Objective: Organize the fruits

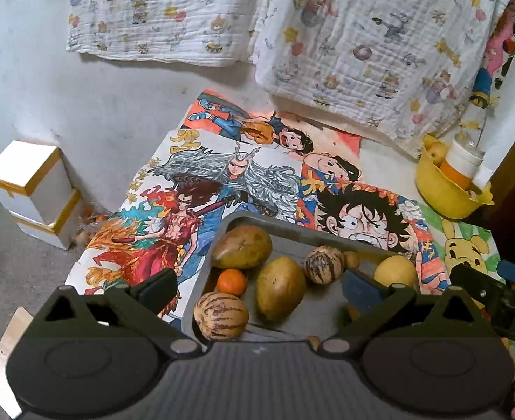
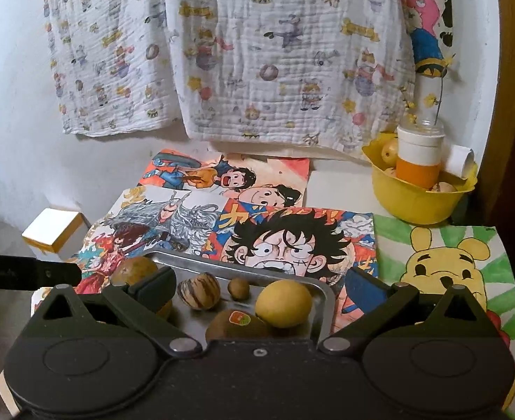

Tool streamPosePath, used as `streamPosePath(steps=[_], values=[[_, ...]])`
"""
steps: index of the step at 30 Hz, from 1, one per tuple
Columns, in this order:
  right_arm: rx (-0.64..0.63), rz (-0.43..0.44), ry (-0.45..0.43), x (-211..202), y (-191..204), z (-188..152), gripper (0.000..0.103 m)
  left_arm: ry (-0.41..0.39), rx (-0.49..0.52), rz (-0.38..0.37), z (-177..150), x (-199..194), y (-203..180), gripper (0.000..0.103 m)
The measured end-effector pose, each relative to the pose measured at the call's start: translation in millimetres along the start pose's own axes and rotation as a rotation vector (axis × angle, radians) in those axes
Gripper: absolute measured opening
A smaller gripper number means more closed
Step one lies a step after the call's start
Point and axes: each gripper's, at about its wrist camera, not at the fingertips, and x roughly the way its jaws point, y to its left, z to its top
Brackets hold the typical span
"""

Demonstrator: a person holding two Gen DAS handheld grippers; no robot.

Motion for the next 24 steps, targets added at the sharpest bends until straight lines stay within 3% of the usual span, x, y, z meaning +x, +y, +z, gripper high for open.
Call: streamPosePath(steps=[6, 14, 24], values=[[0.052, 0.000, 0.036, -11.6, 6.0, -10.8, 0.102, -0.050, 0.097, 0.068, -11.7, -13.9, -0.7, 0.102], [0.102, -0.021, 0.044, -31.1, 25.8, -23.0, 0.102, -0.031, 0.125, 0.028, -23.0, -26.0, 13.9, 0.102], [0.166, -0.092, -0.013, -66.0, 50.5, -39.4, 0.102, -0.079, 0.187, 0.009, -35.2, -57.6, 32.0, 0.102]])
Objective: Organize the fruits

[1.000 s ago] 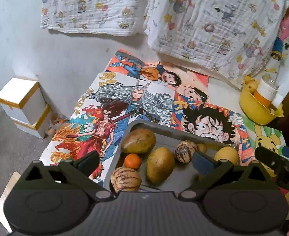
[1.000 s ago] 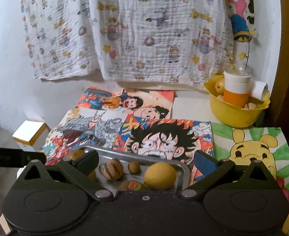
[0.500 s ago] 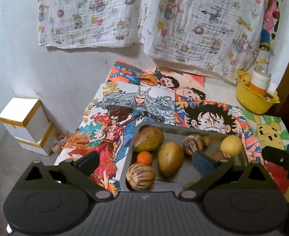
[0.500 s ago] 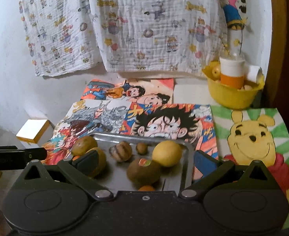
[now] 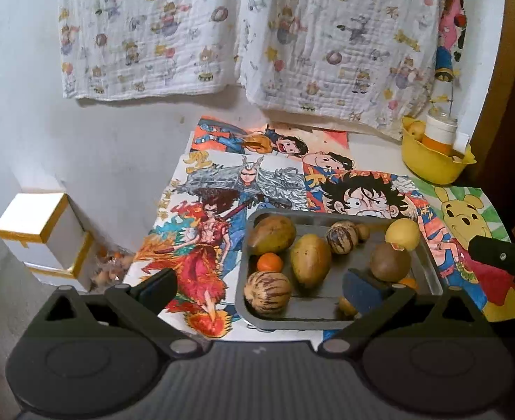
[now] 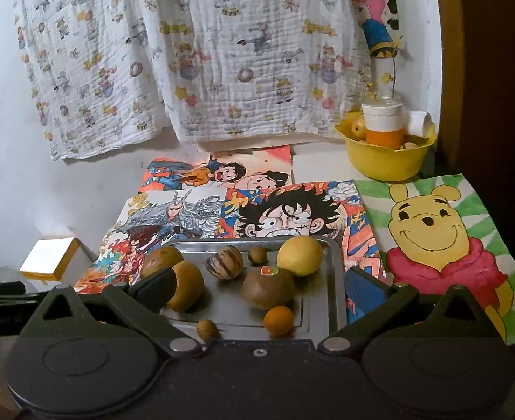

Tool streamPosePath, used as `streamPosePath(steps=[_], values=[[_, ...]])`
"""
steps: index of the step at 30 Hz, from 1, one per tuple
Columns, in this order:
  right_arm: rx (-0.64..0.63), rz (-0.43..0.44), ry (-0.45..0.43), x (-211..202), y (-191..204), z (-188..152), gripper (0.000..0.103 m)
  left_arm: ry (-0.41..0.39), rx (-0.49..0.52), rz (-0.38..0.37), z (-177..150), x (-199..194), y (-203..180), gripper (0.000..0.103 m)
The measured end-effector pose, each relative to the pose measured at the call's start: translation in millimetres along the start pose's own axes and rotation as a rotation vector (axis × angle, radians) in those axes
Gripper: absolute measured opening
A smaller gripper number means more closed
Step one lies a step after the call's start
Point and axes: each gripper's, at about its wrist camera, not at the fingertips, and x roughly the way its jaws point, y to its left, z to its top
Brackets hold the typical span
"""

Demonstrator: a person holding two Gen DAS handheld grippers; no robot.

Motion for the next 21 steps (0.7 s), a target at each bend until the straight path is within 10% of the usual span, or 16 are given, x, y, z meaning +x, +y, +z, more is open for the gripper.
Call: streamPosePath(steps=[21], values=[[-0.019, 0.004, 0.042, -26.6, 27.7, -34.8, 0.102, -0.025, 0.020, -0.012, -26.6, -24.8, 25.9, 0.102]])
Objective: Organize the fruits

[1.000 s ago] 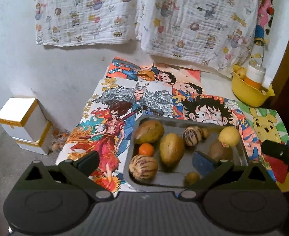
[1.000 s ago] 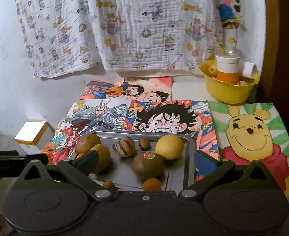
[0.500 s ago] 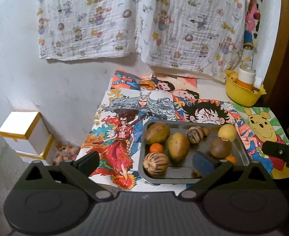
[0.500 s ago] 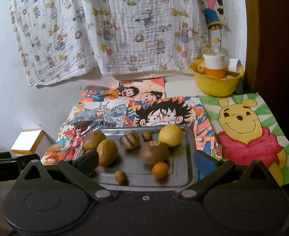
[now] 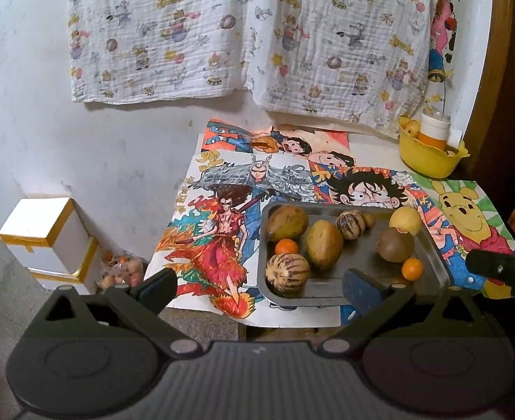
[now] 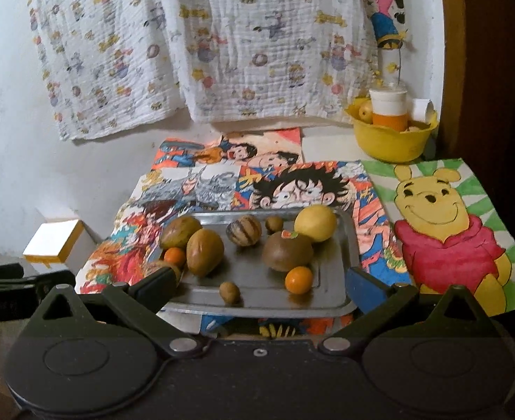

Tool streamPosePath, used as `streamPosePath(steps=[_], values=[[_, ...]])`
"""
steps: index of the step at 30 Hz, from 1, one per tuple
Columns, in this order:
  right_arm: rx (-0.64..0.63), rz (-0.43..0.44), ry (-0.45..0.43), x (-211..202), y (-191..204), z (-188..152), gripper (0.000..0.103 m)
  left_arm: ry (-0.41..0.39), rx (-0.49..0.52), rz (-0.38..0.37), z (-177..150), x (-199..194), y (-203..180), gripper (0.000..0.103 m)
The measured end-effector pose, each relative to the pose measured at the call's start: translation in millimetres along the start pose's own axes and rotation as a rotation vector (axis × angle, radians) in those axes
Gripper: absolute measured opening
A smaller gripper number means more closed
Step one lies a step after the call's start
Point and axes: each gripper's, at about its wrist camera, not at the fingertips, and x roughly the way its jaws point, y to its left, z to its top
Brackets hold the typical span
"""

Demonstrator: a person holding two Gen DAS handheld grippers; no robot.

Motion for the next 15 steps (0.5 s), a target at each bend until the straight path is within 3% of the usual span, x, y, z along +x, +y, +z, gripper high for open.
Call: streamPosePath(steps=[15], values=[[-0.009, -0.010, -0.003, -10.4, 6.7, -10.4, 0.102, 0.012, 0.008, -0.009, -10.4, -7.1, 3.1, 0.102]])
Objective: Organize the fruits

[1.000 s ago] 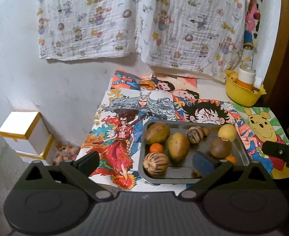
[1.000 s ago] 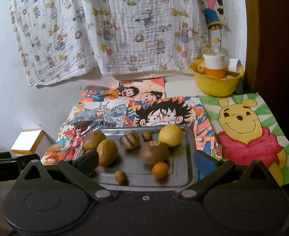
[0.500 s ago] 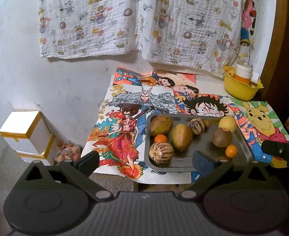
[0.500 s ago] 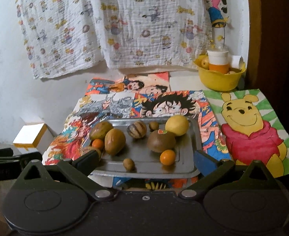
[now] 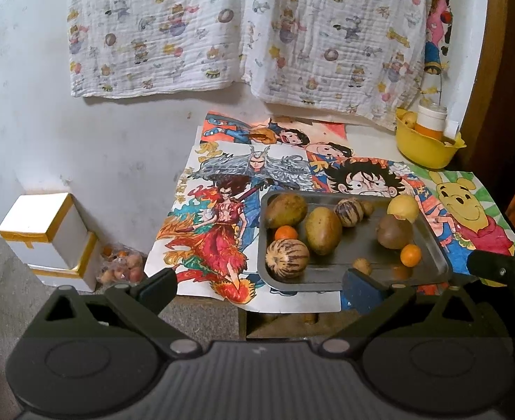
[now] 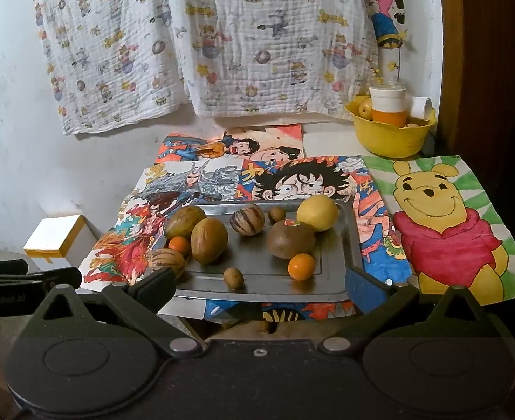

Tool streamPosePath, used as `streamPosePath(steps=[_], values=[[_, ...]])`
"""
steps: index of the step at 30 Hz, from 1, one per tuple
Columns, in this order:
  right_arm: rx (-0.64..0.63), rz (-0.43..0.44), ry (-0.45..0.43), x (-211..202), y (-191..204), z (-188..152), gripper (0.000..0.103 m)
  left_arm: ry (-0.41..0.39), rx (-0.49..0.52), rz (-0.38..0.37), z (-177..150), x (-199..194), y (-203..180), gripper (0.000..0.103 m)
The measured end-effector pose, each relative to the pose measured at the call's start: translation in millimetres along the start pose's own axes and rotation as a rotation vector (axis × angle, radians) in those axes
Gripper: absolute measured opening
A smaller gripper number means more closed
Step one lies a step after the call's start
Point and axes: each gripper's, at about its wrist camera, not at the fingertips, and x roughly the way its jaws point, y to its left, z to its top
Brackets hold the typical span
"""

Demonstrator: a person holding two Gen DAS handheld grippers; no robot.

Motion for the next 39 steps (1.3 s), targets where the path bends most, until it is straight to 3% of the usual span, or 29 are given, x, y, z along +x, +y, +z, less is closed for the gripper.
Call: streamPosePath(steps=[39], values=[[-0.040, 0.009, -0.008, -5.4, 6.0, 0.0, 0.102, 0.003, -0.037, 0.023, -2.6, -11.0, 1.0, 0.102]])
